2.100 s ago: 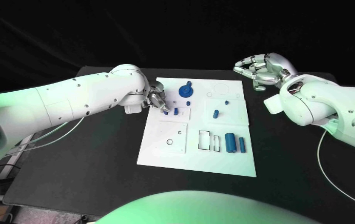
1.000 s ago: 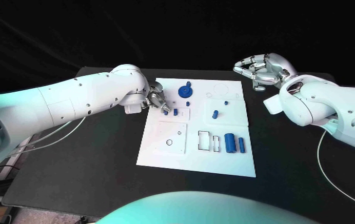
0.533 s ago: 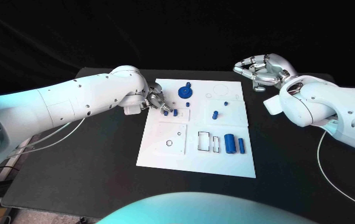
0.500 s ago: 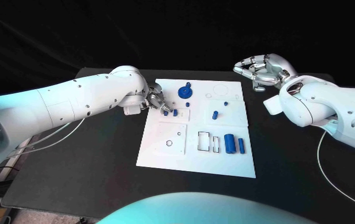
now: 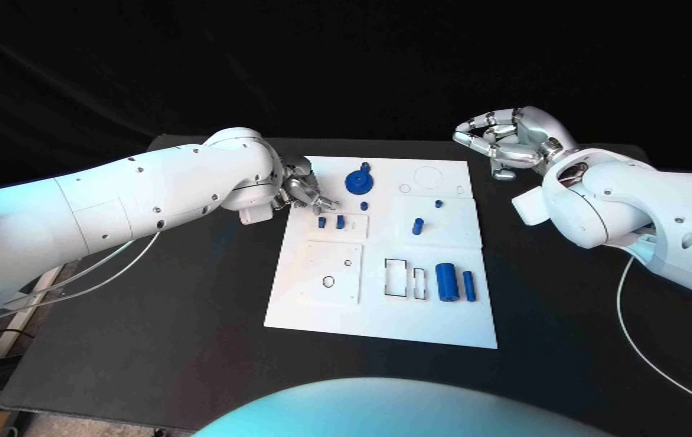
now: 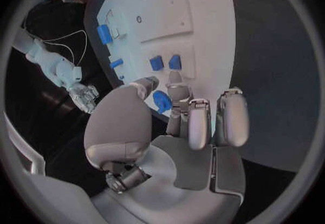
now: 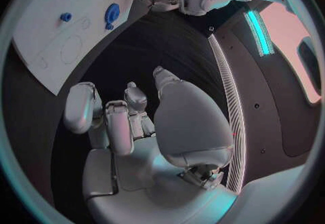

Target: Assemble the parts on the task board

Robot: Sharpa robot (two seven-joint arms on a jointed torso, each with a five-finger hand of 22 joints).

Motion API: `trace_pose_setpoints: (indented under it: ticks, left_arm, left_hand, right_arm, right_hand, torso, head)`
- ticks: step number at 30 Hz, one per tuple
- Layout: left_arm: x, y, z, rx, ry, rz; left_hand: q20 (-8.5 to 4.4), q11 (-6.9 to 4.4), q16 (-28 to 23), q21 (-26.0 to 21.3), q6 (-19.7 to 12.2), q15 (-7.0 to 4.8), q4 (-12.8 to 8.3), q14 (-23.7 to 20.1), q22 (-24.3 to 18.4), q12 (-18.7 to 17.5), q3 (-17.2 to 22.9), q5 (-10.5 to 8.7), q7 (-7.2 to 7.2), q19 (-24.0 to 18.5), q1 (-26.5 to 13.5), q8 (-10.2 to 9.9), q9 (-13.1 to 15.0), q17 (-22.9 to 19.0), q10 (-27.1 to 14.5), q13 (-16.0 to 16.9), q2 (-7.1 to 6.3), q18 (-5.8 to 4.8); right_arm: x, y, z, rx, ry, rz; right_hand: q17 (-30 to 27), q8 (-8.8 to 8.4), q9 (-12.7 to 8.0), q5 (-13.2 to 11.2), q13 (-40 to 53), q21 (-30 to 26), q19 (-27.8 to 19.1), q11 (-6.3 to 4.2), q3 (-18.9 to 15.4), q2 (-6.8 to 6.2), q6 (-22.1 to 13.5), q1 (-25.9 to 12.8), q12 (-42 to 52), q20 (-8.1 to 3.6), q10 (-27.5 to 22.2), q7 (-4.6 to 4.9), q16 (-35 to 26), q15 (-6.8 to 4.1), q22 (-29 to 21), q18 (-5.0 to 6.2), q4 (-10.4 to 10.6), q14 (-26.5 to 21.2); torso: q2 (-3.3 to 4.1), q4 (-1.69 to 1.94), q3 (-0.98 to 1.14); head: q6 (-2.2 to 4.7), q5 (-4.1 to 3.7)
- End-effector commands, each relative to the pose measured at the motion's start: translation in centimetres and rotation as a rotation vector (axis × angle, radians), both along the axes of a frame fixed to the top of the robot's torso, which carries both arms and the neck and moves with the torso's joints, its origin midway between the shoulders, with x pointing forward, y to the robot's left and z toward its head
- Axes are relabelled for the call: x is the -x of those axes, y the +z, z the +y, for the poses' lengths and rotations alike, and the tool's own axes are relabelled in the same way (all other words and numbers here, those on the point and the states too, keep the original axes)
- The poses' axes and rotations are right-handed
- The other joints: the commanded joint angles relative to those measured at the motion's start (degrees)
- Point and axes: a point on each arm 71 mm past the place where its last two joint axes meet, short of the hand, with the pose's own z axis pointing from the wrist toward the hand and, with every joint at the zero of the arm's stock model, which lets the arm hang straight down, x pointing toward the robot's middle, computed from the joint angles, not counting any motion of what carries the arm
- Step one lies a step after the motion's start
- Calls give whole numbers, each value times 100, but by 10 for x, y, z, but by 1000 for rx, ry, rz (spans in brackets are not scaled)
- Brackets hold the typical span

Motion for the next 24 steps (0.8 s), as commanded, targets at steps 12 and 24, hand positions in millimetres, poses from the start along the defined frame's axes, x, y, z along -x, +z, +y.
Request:
trace_pose_setpoints:
  ticks: [12, 24]
  left_arm:
    - [-9, 26, -19, 287, -36, -340]
    - [1, 21, -53, 264, -372, -593]
  left_hand:
    - [294, 508, -998, -1340, -1139, 423, -96, -194, -1956, -1366, -1, 40, 544, -1452, 955, -624, -334, -850, -1546, -1418, -29, 362]
    - [586, 757, -2022, -2549, -1375, 665, -736, -1398, -3370, -2505, 766, -4, 753, -2785, 2198, -1115, -1218, -2618, -2519, -2491, -311, 652]
  right_arm:
    - [0, 0, -1, -4, 3, -5]
    - [1, -1, -1, -4, 4, -3]
  right_hand:
    - [332, 35, -11, 38, -8, -32, -48, -5, -38, 3, -35, -61, -20, 10, -49, 17, -20, -21, 104, 37, 5, 243]
    - [268, 39, -12, 48, -50, -84, -78, -6, -36, 10, -34, -56, -48, 10, -88, 16, -48, -21, 71, 48, -3, 224]
  torso:
    - [4, 9, -4]
    - [8, -6, -1]
  head:
    - [67, -51]
    - [109, -92]
